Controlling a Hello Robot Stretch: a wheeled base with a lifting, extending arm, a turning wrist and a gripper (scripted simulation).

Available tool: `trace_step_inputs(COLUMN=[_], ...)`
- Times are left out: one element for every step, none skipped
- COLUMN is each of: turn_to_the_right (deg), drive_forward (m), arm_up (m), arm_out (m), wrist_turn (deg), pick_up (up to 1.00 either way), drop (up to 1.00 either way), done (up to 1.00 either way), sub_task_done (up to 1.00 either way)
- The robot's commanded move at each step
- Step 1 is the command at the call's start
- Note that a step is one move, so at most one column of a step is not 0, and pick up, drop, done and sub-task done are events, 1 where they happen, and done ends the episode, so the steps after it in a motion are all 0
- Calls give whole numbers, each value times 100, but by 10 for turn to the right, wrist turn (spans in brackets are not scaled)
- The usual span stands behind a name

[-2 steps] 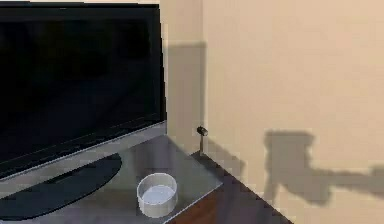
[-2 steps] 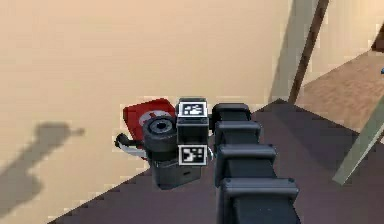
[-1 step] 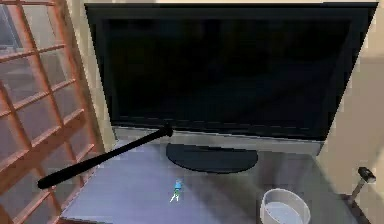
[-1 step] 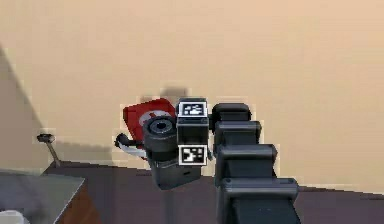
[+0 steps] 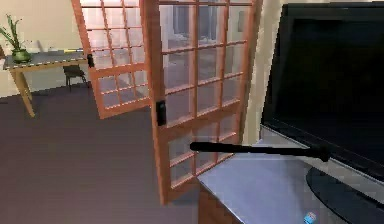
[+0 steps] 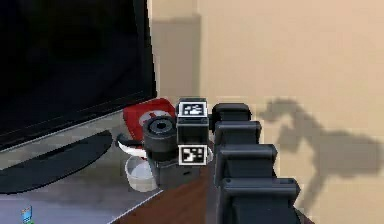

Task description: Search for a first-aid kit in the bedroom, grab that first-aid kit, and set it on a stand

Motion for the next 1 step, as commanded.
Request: trace_step_inputs(turn_to_the_right=[-330], drive_forward=[0], arm_up=[0], arm_out=[0], wrist_turn=[0], pick_up=[0], drop=[0], done=[0], sub_task_done=[0])
